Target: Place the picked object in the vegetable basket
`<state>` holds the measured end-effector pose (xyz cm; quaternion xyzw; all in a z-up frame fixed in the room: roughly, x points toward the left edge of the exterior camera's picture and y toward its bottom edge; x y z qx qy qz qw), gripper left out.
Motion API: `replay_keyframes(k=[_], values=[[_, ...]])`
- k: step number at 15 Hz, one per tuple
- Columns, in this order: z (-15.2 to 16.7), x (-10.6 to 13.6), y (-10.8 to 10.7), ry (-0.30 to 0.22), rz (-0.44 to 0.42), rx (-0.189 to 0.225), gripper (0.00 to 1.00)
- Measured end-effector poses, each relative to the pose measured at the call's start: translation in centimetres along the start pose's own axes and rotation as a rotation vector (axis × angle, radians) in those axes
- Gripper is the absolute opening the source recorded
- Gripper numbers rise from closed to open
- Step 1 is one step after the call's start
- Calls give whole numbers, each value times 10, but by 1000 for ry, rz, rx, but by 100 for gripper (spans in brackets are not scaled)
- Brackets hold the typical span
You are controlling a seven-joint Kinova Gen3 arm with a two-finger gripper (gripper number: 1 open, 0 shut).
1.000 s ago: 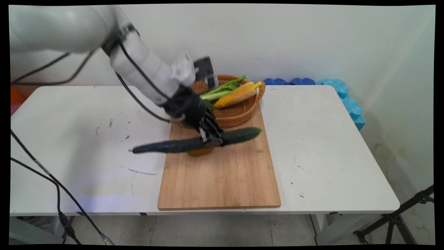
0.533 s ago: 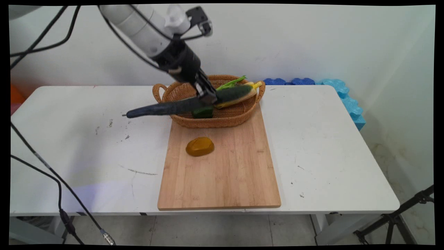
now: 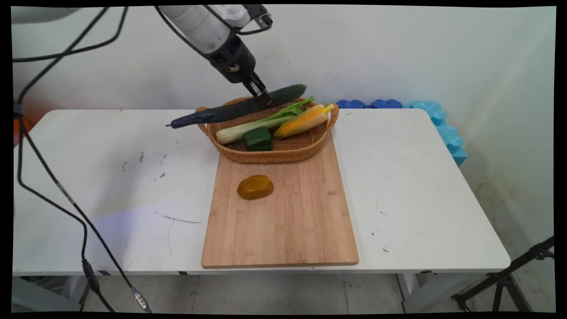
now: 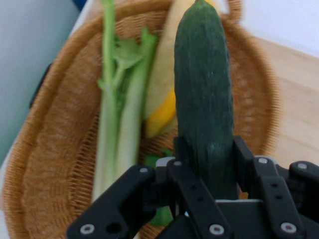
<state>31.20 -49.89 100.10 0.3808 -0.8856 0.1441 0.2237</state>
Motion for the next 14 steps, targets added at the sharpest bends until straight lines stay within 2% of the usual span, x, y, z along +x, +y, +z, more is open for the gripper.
replay_keyframes(k=[7,14], values=[[71,2,-41,-17,-73,29,0],[112,-1,-58,-23,-100,38,0]])
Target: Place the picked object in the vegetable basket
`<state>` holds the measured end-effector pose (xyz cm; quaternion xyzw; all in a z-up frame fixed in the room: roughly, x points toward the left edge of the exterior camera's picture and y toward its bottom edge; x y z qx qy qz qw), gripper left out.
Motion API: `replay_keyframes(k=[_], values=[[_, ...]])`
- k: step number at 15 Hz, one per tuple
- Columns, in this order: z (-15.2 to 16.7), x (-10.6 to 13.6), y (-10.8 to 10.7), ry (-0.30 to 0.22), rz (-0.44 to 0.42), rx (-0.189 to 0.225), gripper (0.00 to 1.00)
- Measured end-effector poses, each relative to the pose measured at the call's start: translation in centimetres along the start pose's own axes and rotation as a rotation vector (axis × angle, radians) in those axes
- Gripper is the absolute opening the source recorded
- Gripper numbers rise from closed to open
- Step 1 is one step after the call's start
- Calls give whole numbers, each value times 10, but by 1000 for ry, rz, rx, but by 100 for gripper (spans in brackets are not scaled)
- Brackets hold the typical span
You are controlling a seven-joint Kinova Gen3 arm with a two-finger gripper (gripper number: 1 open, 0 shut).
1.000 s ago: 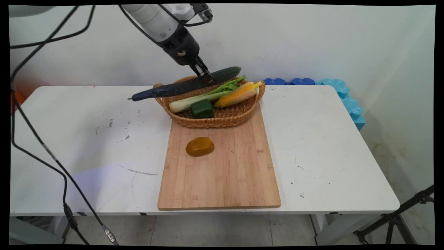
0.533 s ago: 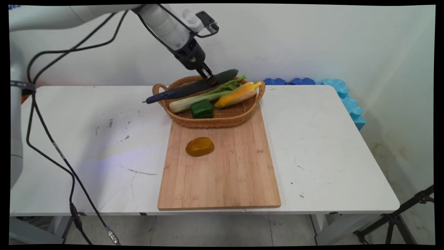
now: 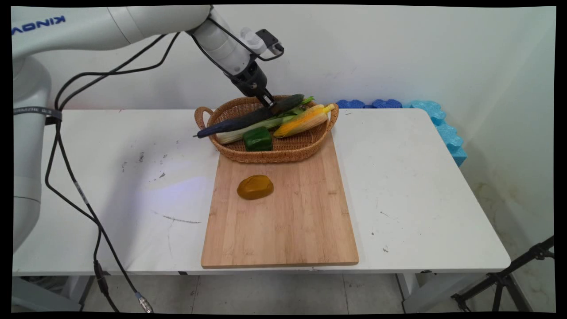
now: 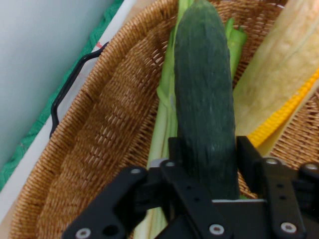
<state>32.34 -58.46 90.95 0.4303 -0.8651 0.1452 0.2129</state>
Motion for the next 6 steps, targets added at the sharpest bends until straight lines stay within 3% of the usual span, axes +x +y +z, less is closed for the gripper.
replay_keyframes(k=[1,6], values=[[2,0,-1,0,-1,1,100],[12,2,-2,13,-2,-4,100]])
